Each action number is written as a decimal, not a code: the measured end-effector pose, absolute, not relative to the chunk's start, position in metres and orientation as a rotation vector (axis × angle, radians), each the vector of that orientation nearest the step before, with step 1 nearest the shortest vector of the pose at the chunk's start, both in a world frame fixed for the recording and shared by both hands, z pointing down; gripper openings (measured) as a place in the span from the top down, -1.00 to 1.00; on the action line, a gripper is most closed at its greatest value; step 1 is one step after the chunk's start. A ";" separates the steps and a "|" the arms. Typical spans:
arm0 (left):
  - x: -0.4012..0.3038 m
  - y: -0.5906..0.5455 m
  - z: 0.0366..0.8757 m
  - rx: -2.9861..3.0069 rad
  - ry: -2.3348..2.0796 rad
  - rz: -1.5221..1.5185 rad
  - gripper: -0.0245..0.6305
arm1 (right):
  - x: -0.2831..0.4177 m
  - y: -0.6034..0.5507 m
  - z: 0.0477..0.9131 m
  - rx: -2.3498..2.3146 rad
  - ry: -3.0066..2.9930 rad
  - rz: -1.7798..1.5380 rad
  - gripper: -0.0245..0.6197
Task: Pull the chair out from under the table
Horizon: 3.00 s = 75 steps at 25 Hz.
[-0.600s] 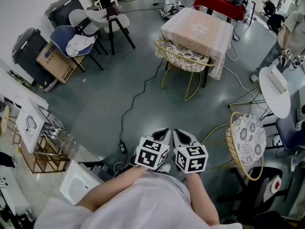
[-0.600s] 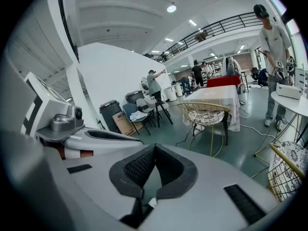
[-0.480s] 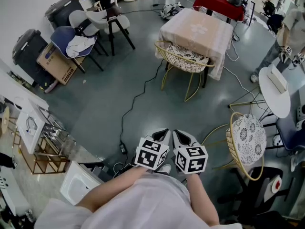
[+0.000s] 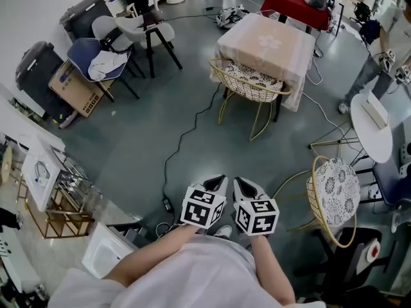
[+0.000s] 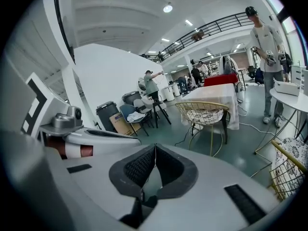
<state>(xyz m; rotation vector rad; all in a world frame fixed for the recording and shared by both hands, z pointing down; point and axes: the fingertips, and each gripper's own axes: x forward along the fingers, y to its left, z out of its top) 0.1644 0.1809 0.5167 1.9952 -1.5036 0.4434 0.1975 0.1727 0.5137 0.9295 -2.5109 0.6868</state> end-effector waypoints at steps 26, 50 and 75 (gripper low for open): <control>0.062 0.016 0.511 2.101 -1.334 0.457 0.91 | 0.096 0.022 0.507 1.048 -2.405 0.668 0.91; -0.010 -0.060 0.519 2.221 -1.076 0.561 0.91 | 0.027 -0.060 0.506 1.180 -2.315 0.612 0.91; 0.018 -0.189 0.545 2.247 -1.023 0.651 0.91 | 0.059 -0.186 0.542 1.074 -2.294 0.584 0.91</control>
